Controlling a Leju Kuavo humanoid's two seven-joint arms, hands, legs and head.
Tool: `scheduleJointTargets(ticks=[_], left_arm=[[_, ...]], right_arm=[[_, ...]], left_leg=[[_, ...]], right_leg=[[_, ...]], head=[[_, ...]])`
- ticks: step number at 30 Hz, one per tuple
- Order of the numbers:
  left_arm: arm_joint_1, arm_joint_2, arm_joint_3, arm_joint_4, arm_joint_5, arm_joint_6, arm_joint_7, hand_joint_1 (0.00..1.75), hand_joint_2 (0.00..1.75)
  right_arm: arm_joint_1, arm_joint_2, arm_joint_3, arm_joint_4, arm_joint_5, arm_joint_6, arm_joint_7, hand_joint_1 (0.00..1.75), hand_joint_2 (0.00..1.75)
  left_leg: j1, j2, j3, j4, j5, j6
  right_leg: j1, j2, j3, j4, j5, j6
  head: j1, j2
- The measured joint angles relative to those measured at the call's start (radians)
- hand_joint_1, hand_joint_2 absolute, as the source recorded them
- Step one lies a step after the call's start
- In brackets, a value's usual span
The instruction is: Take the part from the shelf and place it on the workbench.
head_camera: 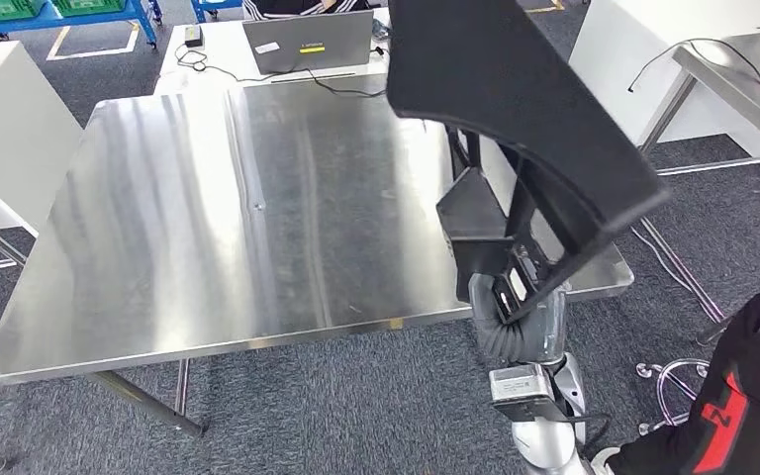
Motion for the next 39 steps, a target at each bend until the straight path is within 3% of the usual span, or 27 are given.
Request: scheduleJointTargets(ticks=[2, 3, 4, 6, 7, 8, 10, 12, 14, 16, 18, 20, 21, 22, 23, 24, 26, 27, 28, 31, 36, 39], left_arm=[[-0.010, -0.001, 0.000, -0.001, -0.007, 0.001, 0.000, 0.00, 1.75], [-0.012, -0.002, 0.000, -0.001, -0.011, 0.002, 0.001, 0.00, 1.75], [-0.012, -0.003, 0.000, -0.001, -0.015, 0.002, 0.002, 0.00, 1.75], [-0.009, -0.003, -0.001, -0.001, -0.023, 0.001, 0.009, 0.00, 1.75], [-0.009, -0.003, -0.001, -0.001, -0.027, 0.000, 0.015, 0.00, 1.75], [-0.010, -0.002, -0.002, -0.001, -0.032, -0.001, 0.023, 0.00, 1.75], [-0.015, -0.003, -0.003, -0.002, -0.040, -0.007, 0.036, 0.00, 1.75], [-0.022, -0.006, -0.004, -0.002, -0.046, -0.012, 0.044, 0.00, 1.75], [-0.027, -0.009, -0.004, -0.005, -0.049, -0.015, 0.048, 0.00, 1.75], [-0.028, -0.011, -0.004, -0.007, -0.050, -0.016, 0.050, 0.00, 1.75], [-0.028, -0.011, -0.004, -0.008, -0.055, -0.017, 0.053, 0.00, 1.75], [-0.029, -0.010, -0.004, -0.009, -0.063, -0.019, 0.061, 0.00, 1.75], [-0.030, -0.010, -0.005, -0.009, -0.067, -0.019, 0.065, 0.00, 1.75], [-0.032, -0.011, -0.005, -0.010, -0.070, -0.020, 0.068, 0.00, 1.75], [-0.033, -0.011, -0.005, -0.011, -0.072, -0.020, 0.071, 0.00, 1.75], [-0.034, -0.012, -0.006, -0.012, -0.074, -0.020, 0.074, 0.00, 1.75], [-0.039, -0.014, -0.009, -0.014, -0.083, -0.021, 0.080, 0.00, 1.75], [-0.042, -0.015, -0.012, -0.016, -0.087, -0.022, 0.084, 0.00, 1.75], [-0.046, -0.015, -0.014, -0.016, -0.090, -0.024, 0.088, 0.00, 1.75], [-0.057, -0.015, -0.019, -0.018, -0.097, -0.028, 0.094, 0.00, 1.75], [-0.074, -0.014, -0.020, -0.023, -0.109, -0.032, 0.073, 0.00, 1.75], [-0.075, -0.013, -0.022, -0.023, -0.118, -0.028, 0.076, 0.00, 1.75]], right_arm=[[-0.011, 0.000, 0.000, 0.001, 0.086, -0.048, 0.015, 1.75, 1.75], [-0.017, 0.000, 0.000, 0.004, 0.141, -0.074, 0.025, 1.75, 1.75], [-0.024, -0.001, 0.000, 0.010, 0.202, -0.100, 0.039, 1.75, 1.75], [-0.056, -0.006, 0.000, 0.037, 0.327, -0.144, 0.078, 1.75, 1.75], [-0.083, -0.011, 0.000, 0.061, 0.376, -0.156, 0.101, 1.75, 1.75], [-0.119, -0.016, 0.001, 0.094, 0.414, -0.156, 0.124, 1.75, 1.75], [-0.212, -0.029, 0.002, 0.180, 0.456, -0.138, 0.170, 1.75, 1.75], [-0.320, -0.040, 0.006, 0.285, 0.485, -0.121, 0.204, 1.75, 1.75], [-0.416, -0.049, 0.013, 0.382, 0.504, -0.114, 0.220, 1.75, 1.75], [-0.479, -0.056, 0.019, 0.453, 0.516, -0.115, 0.225, 1.75, 1.75], [-0.526, -0.063, 0.031, 0.510, 0.551, -0.121, 0.235, 1.75, 1.75], [-0.579, -0.068, 0.050, 0.584, 0.612, -0.134, 0.252, 1.75, 1.75], [-0.604, -0.069, 0.060, 0.625, 0.638, -0.141, 0.258, 1.75, 1.75], [-0.627, -0.070, 0.069, 0.665, 0.660, -0.150, 0.262, 1.75, 1.75], [-0.646, -0.071, 0.077, 0.703, 0.683, -0.161, 0.267, 1.75, 1.75], [-0.668, -0.071, 0.087, 0.738, 0.713, -0.175, 0.273, 1.75, 1.75], [-0.725, -0.068, 0.115, 0.821, 0.781, -0.205, 0.278, 1.75, 1.75], [-0.758, -0.064, 0.131, 0.870, 0.806, -0.215, 0.275, 1.75, 1.75], [-0.788, -0.055, 0.147, 0.922, 0.825, -0.221, 0.268, 1.75, 1.75], [-0.864, -0.012, 0.198, 1.075, 0.879, -0.223, 0.253, 1.75, 1.75], [-0.942, 0.078, 0.312, 1.279, 0.986, -0.171, 0.237, 1.75, 1.75], [-0.948, 0.114, 0.372, 1.350, 1.016, -0.155, 0.246, 0.44, 0.44]], left_leg=[[0.004, 0.006, -0.083, 0.138, 0.028, -0.007], [0.005, 0.007, -0.138, 0.209, 0.015, -0.011], [0.006, 0.008, -0.185, 0.258, -0.020, -0.014], [0.009, 0.009, -0.252, 0.290, -0.100, -0.019], [0.012, 0.009, -0.269, 0.273, -0.105, -0.021], [0.016, 0.010, -0.274, 0.232, -0.075, -0.023], [0.022, 0.019, -0.261, 0.124, 0.035, -0.025], [0.019, 0.031, -0.257, 0.077, 0.080, -0.019], [0.011, 0.033, -0.263, 0.083, 0.084, -0.003], [0.009, 0.028, -0.256, 0.077, 0.112, 0.016], [0.008, 0.026, -0.250, 0.072, 0.123, 0.031], [0.001, 0.024, -0.252, 0.072, 0.122, 0.039], [-0.003, 0.022, -0.251, 0.072, 0.120, 0.042], [-0.008, 0.019, -0.250, 0.073, 0.117, 0.045], [-0.012, 0.015, -0.247, 0.073, 0.114, 0.047], [-0.016, 0.011, -0.242, 0.073, 0.109, 0.048], [-0.025, 0.006, -0.235, 0.073, 0.099, 0.046], [-0.028, 0.006, -0.233, 0.072, 0.094, 0.044], [-0.030, 0.006, -0.232, 0.072, 0.091, 0.042], [-0.026, 0.009, -0.228, 0.069, 0.089, 0.039], [-0.025, 0.010, -0.220, 0.056, 0.085, 0.033], [-0.024, 0.010, -0.218, 0.054, 0.084, 0.031]], right_leg=[[-0.003, 0.007, 0.005, 0.001, -0.005, -0.023], [-0.003, 0.009, 0.006, 0.001, -0.011, -0.033], [-0.003, 0.013, 0.008, 0.001, -0.016, -0.040], [-0.003, 0.021, 0.014, 0.000, -0.024, -0.049], [-0.004, 0.026, 0.017, 0.000, -0.027, -0.049], [-0.005, 0.029, 0.020, 0.000, -0.030, -0.047], [-0.006, 0.034, 0.025, 0.001, -0.033, -0.038], [-0.002, 0.037, 0.027, 0.002, -0.036, -0.023], [0.004, 0.035, 0.024, 0.000, -0.039, -0.006], [0.005, 0.029, 0.019, 0.014, -0.049, 0.005], [0.005, 0.027, -0.019, 0.096, -0.089, -0.001], [0.009, 0.027, -0.095, 0.236, -0.142, -0.012], [0.011, 0.027, -0.125, 0.285, -0.153, -0.012], [0.016, 0.027, -0.139, 0.299, -0.148, -0.010], [0.020, 0.027, -0.133, 0.272, -0.126, -0.007], [0.025, 0.027, -0.111, 0.208, -0.092, -0.006], [0.037, 0.028, -0.056, 0.072, -0.029, -0.016], [0.041, 0.028, -0.038, 0.031, -0.011, -0.024], [0.041, 0.028, -0.030, 0.014, -0.005, -0.029], [0.039, 0.029, -0.027, 0.010, -0.003, -0.029], [0.040, 0.030, -0.025, 0.009, -0.010, -0.039], [0.041, 0.030, -0.025, 0.009, -0.012, -0.042]], head=[[-0.003, 0.000], [-0.003, 0.000], [-0.003, 0.000], [-0.003, 0.000], [-0.003, 0.000], [-0.003, 0.000], [-0.003, 0.000], [-0.003, 0.000], [-0.001, 0.000], [0.001, 0.000], [0.004, 0.000], [0.007, 0.000], [0.007, 0.000], [0.007, 0.000], [0.007, 0.000], [0.007, 0.000], [0.006, 0.000], [0.005, 0.000], [0.004, 0.000], [0.003, 0.000], [0.003, 0.000], [0.003, 0.000]])
